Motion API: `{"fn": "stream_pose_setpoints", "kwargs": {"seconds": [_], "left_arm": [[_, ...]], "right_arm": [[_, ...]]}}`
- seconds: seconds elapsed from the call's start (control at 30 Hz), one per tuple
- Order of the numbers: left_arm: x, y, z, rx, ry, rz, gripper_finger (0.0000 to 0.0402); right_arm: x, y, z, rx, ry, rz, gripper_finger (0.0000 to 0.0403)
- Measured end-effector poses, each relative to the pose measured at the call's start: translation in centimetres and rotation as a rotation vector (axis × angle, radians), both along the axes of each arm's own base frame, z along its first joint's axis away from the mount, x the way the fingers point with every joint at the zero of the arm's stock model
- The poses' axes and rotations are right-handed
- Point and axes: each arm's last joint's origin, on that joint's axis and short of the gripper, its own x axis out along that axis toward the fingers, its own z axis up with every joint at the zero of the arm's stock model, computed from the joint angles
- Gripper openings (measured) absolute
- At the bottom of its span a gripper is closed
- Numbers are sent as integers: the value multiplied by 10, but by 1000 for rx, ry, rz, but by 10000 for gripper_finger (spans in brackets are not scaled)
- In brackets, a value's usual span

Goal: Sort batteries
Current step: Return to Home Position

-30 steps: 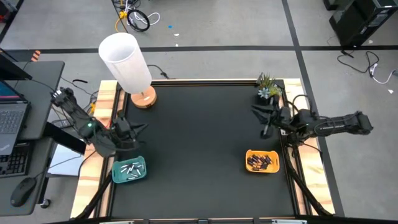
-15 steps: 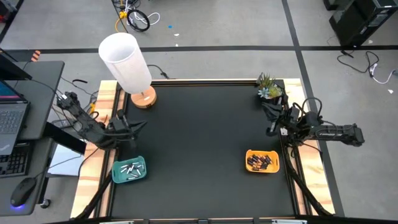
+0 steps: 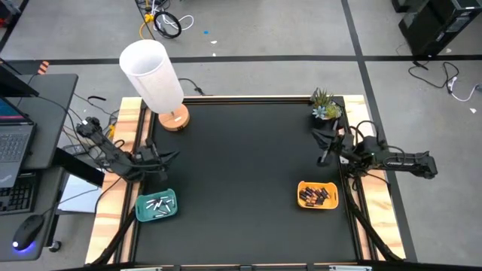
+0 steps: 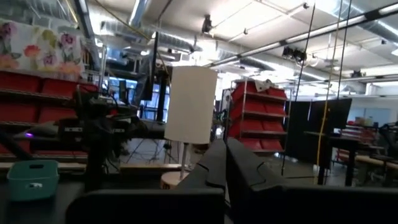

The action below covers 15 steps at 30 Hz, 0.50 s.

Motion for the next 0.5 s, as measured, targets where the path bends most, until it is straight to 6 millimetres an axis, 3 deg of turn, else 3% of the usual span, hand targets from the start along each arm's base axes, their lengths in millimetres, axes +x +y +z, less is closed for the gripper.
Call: {"fn": "stream_pose_setpoints", "kwargs": {"seconds": [0.3,0.5], "left_arm": [[-2,3,-5,180,136,141,21],[-1,10,-8,200,174,254,21]], "right_arm": [[3,-3,-10,70,94,-67,0],[2,-7,-17,106,154,-167,1]]}}
